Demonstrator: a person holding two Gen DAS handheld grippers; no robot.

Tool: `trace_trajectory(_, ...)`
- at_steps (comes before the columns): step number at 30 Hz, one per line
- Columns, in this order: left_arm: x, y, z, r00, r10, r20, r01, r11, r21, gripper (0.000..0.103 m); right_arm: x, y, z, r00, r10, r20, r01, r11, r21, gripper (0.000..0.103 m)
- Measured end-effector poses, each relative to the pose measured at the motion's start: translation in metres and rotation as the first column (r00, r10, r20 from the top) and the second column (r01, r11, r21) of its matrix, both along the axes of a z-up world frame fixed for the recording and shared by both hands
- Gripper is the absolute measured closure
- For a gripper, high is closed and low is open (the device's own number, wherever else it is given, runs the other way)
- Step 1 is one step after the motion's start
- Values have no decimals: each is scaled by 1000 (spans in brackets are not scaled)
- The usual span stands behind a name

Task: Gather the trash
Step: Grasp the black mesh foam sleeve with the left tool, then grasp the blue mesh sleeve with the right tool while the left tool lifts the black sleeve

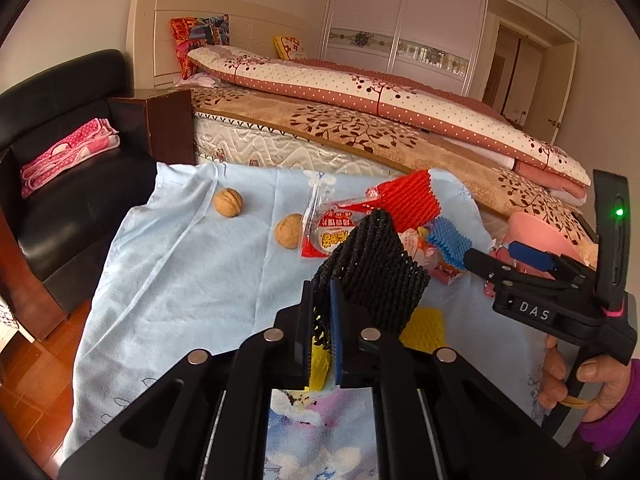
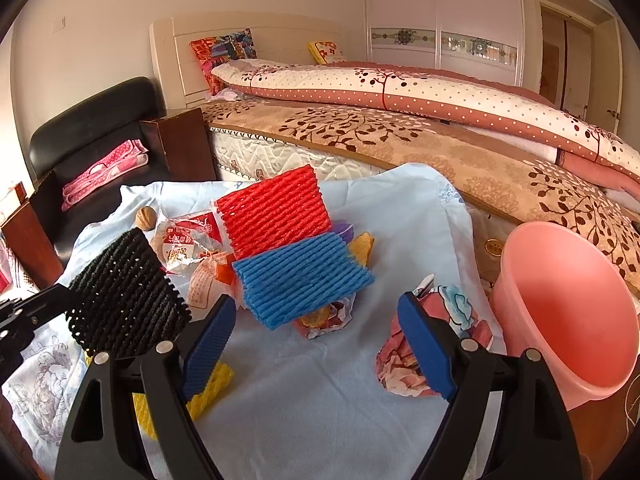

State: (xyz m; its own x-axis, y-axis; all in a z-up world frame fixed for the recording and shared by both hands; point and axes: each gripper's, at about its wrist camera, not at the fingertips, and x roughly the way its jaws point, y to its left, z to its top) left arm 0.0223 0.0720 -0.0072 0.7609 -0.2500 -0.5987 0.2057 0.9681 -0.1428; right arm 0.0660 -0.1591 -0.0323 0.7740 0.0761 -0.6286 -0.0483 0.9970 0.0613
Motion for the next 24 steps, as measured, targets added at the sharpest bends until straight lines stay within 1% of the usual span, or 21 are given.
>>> trace_trajectory(5,-4,0,10,1000,-8,30,9,1000,-6,96,5,11,-2,1000,26,-6,-26,999,-28,23)
trace_trajectory(8,-4,2,13,999,-10,35,10,1000,-17,96,9,21,-6,999,38,-25,-40,996,-83,31)
trace_trajectory(11,-4,3,15,999,-9,37,10,1000,-20,96,14,25,-11,998,38,-51,-44,991,-124,44)
trace_trajectory(13,-3,3,16,999,-10,38,11,1000,-23,96,17,24,-15,997,33,-69,-42,990,-133,59)
trace_trajectory(14,-3,3,16,999,-9,38,10,1000,-23,96,19,23,-16,997,31,-78,-41,990,-133,65)
trace_trajectory(15,-3,3,16,999,-7,38,8,1000,-24,96,20,20,-18,996,29,-90,-40,992,-123,80)
trace_trajectory(16,-2,2,16,999,-5,39,6,1000,-24,96,20,16,-19,994,34,-105,-44,994,-101,91)
trace_trajectory(18,-2,2,17,999,-1,39,2,1000,-29,96,18,9,-18,993,40,-114,-46,998,-53,98)
trace_trajectory(19,-1,1,18,999,0,40,1,999,-32,96,16,5,-16,993,38,-108,-42,998,-36,99)
trace_trajectory(24,2,-5,26,998,6,55,-4,999,-34,96,1,-8,3,998,46,-40,-46,999,15,101)
